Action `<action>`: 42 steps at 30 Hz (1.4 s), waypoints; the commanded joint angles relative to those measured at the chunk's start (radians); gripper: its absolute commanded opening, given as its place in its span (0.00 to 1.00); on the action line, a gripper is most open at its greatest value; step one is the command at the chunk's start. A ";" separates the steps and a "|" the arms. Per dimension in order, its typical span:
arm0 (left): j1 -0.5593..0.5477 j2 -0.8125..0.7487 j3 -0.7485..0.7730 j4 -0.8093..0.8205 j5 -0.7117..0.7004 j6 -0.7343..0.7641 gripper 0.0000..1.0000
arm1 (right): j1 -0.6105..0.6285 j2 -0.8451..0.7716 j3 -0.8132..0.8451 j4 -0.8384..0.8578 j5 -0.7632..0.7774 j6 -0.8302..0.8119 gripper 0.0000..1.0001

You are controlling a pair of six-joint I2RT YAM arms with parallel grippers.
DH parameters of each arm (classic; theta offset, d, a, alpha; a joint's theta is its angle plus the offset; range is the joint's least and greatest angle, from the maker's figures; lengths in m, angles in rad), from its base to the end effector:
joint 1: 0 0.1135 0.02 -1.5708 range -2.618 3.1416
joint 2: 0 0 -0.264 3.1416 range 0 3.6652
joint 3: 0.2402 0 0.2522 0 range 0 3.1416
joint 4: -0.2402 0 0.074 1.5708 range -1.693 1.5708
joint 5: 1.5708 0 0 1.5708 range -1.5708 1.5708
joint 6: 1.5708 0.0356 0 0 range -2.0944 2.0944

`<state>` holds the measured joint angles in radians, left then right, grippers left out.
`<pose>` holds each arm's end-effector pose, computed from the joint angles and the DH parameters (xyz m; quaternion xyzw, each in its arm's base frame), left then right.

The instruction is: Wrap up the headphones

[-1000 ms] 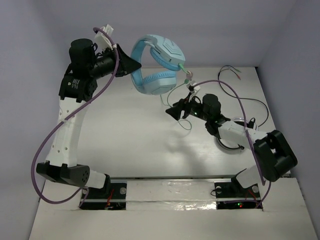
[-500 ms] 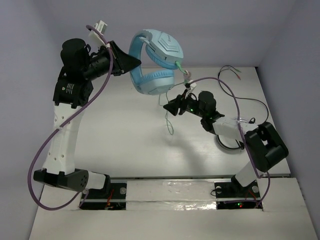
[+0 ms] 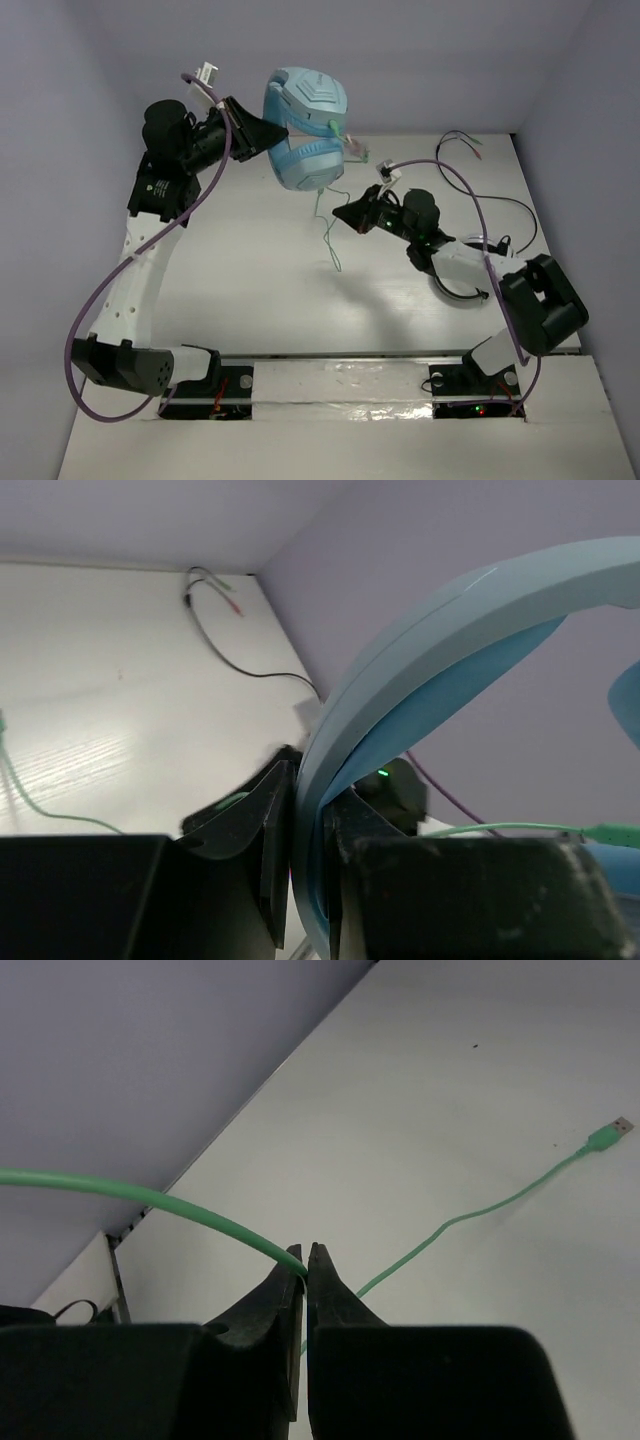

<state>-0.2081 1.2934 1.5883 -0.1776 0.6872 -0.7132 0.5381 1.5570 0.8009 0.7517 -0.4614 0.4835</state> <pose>0.2551 -0.0769 0.5079 0.0875 0.6687 -0.5133 0.5308 0.2852 0.1887 0.2526 -0.1801 0.6852 0.4771 0.5200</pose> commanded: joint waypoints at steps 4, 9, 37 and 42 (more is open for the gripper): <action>0.004 -0.062 -0.229 0.263 -0.279 -0.133 0.00 | 0.057 -0.162 -0.034 -0.234 0.222 0.105 0.00; 0.013 -0.097 -0.443 0.386 -0.368 -0.198 0.00 | 0.082 -0.241 -0.043 -0.518 0.387 0.093 0.00; -0.361 -0.095 -0.764 0.207 -0.803 0.247 0.00 | 0.536 -0.338 0.428 -1.528 0.872 -0.141 0.00; -0.379 -0.123 -0.800 0.138 -0.601 0.288 0.00 | 0.536 -0.333 0.451 -1.626 0.903 -0.157 0.00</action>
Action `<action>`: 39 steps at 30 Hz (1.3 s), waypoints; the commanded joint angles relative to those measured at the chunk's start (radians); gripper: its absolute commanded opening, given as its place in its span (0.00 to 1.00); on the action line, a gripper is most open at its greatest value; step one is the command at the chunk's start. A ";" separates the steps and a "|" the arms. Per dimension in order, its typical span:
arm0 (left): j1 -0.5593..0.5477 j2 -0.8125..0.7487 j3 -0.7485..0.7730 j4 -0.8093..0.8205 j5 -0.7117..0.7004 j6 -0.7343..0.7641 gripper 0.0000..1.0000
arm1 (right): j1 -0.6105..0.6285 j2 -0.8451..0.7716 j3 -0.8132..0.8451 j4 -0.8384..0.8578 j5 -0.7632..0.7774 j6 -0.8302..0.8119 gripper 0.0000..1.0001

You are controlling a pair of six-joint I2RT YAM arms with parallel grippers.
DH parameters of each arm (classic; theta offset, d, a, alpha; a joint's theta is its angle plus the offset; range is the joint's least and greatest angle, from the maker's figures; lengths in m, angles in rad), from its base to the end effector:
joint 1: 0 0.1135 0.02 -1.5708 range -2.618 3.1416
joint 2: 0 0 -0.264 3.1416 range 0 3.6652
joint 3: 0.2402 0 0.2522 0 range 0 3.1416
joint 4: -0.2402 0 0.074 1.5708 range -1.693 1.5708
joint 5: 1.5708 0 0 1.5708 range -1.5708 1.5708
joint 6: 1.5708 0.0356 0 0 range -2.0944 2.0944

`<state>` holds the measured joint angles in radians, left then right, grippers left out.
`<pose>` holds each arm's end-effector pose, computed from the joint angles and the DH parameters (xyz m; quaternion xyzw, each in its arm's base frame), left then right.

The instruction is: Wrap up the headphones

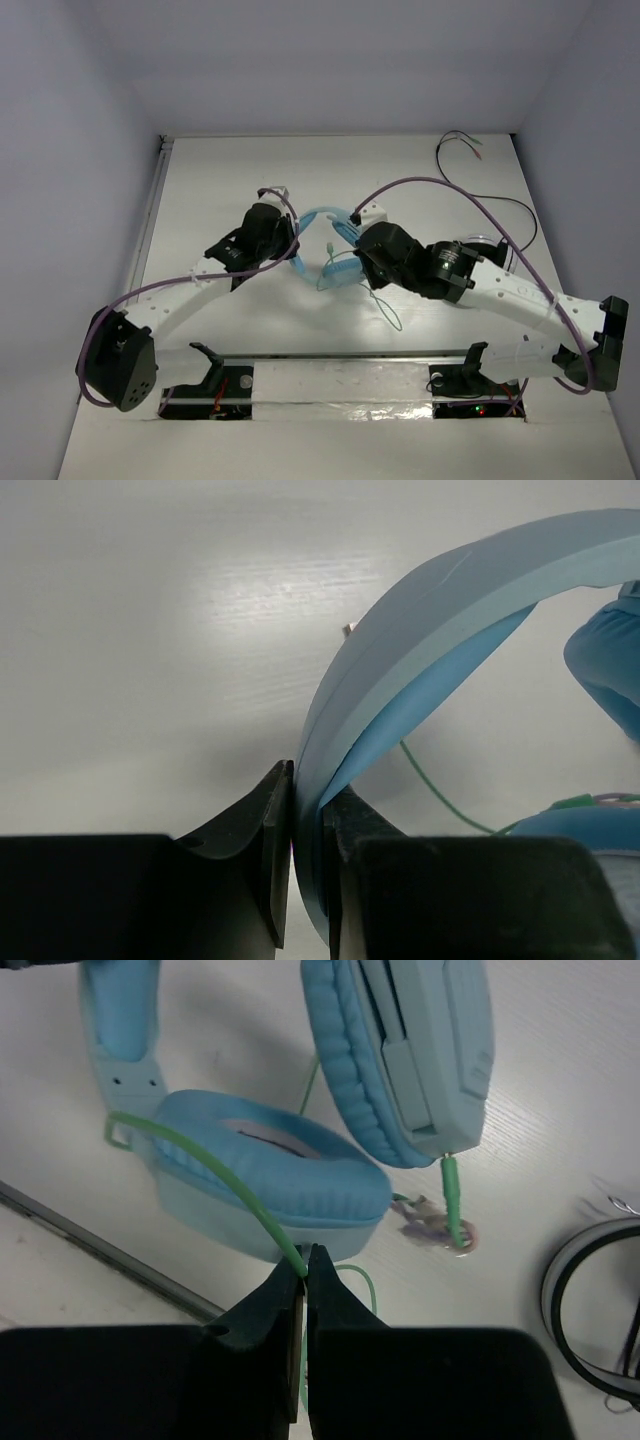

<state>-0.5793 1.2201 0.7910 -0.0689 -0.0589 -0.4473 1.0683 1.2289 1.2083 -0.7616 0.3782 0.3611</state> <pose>0.2298 -0.1478 0.2618 0.0417 0.8583 -0.2288 0.4574 0.1337 0.2159 0.3417 -0.2463 0.8757 0.1162 0.3987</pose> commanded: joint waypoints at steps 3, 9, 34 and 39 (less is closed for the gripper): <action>-0.008 -0.102 0.011 -0.023 0.143 0.028 0.00 | 0.005 -0.031 0.047 -0.148 0.028 -0.014 0.00; -0.008 -0.099 0.198 -0.271 0.143 0.192 0.00 | 0.005 -0.089 0.068 -0.165 -0.059 -0.025 0.00; -0.008 -0.037 0.212 -0.246 0.536 0.358 0.00 | -0.057 0.035 0.143 0.103 0.367 -0.180 0.00; -0.008 -0.062 0.228 -0.235 0.620 0.363 0.00 | -0.114 0.020 0.103 0.192 0.269 -0.185 0.00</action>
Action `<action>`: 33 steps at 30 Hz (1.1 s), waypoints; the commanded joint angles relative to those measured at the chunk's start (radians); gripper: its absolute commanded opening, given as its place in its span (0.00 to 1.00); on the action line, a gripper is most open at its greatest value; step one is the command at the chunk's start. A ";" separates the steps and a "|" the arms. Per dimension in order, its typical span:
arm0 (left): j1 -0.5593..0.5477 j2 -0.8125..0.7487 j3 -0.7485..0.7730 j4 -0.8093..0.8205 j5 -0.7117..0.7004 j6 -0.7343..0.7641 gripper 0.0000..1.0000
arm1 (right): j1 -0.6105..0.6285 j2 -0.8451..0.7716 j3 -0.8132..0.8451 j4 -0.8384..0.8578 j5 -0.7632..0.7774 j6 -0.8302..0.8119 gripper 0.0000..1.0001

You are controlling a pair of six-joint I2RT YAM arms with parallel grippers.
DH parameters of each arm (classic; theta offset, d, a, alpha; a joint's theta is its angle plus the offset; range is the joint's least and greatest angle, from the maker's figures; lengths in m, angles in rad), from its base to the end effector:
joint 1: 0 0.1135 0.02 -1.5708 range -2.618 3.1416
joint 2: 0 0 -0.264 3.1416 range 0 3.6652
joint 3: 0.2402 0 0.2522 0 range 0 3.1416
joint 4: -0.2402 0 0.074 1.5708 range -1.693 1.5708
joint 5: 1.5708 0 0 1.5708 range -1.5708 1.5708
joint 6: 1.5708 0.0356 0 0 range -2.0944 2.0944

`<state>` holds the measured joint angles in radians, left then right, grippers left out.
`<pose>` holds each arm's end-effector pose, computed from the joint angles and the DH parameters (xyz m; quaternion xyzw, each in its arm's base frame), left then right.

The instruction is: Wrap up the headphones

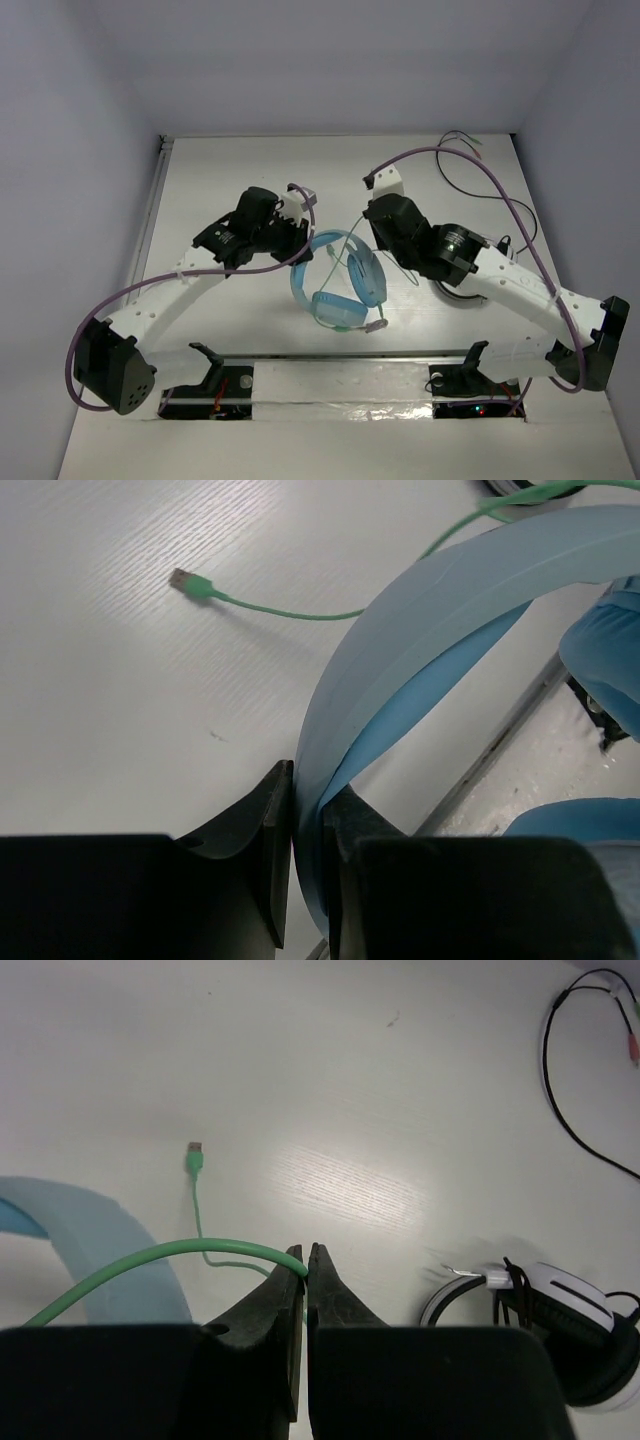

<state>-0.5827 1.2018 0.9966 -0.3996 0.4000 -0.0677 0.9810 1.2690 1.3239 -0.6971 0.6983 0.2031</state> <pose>0.2134 -0.1572 0.3078 0.3103 0.8158 -0.3122 0.3751 0.1658 0.2066 0.3783 -0.1769 0.8355 -0.0190 0.5199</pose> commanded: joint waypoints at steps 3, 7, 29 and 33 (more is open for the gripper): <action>-0.005 -0.056 0.043 0.099 0.183 -0.023 0.00 | -0.037 -0.025 -0.019 0.171 -0.121 -0.031 0.00; -0.005 -0.084 0.069 0.103 0.186 -0.035 0.00 | -0.038 -0.029 -0.052 0.192 -0.129 -0.011 0.00; 0.043 -0.110 0.183 0.254 0.247 -0.205 0.00 | -0.220 -0.310 -0.422 0.671 -0.589 0.133 0.56; 0.052 -0.091 0.258 0.248 0.270 -0.244 0.00 | -0.254 -0.336 -0.492 0.778 -0.689 0.139 0.67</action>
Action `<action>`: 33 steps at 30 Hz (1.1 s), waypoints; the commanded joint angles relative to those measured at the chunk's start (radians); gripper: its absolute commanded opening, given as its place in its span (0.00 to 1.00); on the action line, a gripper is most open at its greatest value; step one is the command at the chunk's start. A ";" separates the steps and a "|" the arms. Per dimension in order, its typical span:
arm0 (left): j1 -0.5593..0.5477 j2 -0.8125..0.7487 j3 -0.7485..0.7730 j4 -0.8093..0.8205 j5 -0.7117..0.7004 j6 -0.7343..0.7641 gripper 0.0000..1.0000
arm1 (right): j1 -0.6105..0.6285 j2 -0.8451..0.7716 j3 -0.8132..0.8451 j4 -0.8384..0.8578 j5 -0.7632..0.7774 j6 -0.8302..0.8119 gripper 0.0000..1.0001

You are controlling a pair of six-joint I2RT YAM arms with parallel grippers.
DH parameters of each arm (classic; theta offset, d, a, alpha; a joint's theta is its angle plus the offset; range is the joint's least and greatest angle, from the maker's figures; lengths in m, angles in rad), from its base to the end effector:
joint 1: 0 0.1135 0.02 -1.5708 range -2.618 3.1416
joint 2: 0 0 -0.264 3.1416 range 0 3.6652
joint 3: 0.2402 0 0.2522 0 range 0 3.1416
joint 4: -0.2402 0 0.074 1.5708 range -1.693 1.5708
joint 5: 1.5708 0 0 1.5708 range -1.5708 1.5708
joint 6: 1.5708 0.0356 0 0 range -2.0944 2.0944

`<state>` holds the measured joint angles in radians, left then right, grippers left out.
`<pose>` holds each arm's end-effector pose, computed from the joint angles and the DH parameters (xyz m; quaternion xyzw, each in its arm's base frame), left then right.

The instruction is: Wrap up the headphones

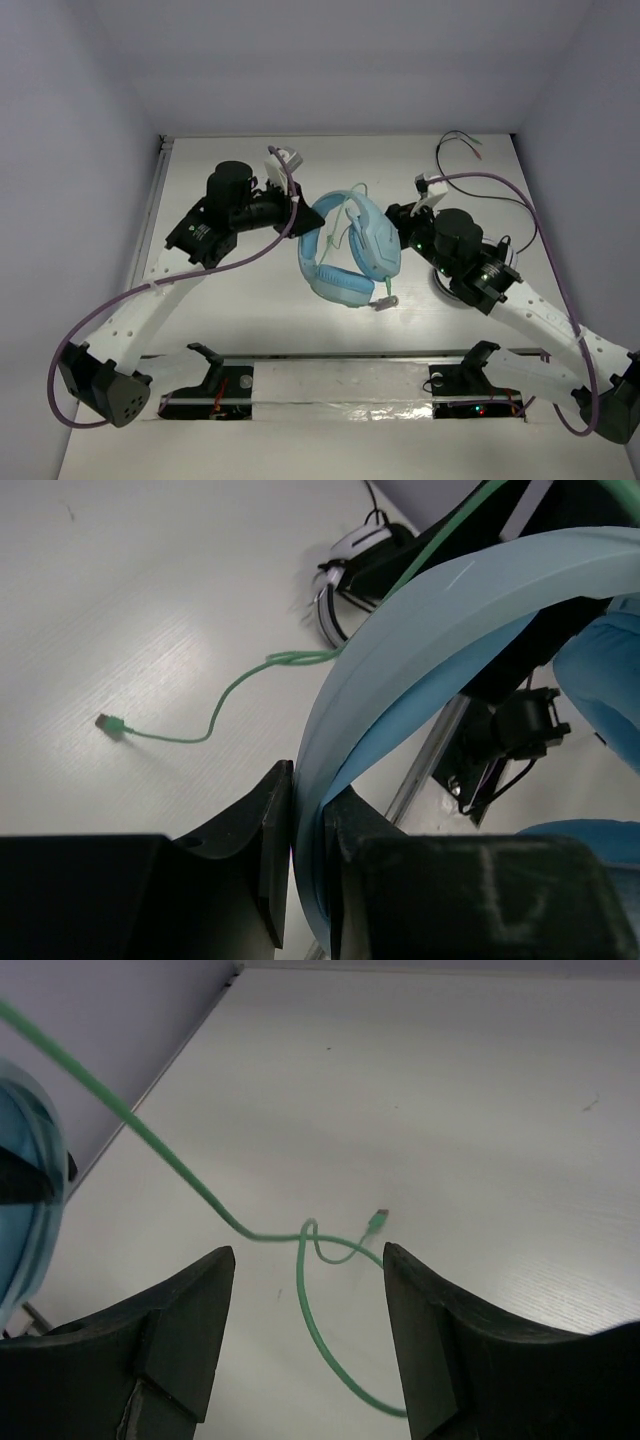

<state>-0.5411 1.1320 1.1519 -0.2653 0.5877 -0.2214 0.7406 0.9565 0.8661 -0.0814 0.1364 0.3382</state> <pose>0.2059 -0.1468 0.3922 0.2960 0.7166 -0.4310 0.4616 0.1692 0.1482 0.3482 -0.1096 0.7568 0.2852 0.5779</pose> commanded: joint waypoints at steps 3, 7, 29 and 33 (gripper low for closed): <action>0.010 0.000 0.158 0.072 0.046 -0.101 0.00 | -0.024 -0.007 -0.062 0.219 -0.172 0.019 0.67; 0.030 0.009 0.238 0.017 -0.022 -0.096 0.00 | -0.053 -0.018 -0.121 0.270 -0.143 0.048 0.68; 0.064 0.137 0.499 -0.179 -0.163 -0.148 0.00 | -0.110 0.265 -0.246 0.794 -0.360 0.097 0.71; 0.064 0.134 0.528 -0.201 -0.160 -0.173 0.00 | -0.110 0.426 -0.285 1.046 -0.490 0.183 0.82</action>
<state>-0.4816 1.2949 1.6043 -0.5198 0.4065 -0.3321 0.6353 1.2984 0.5903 0.6609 -0.2375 0.4744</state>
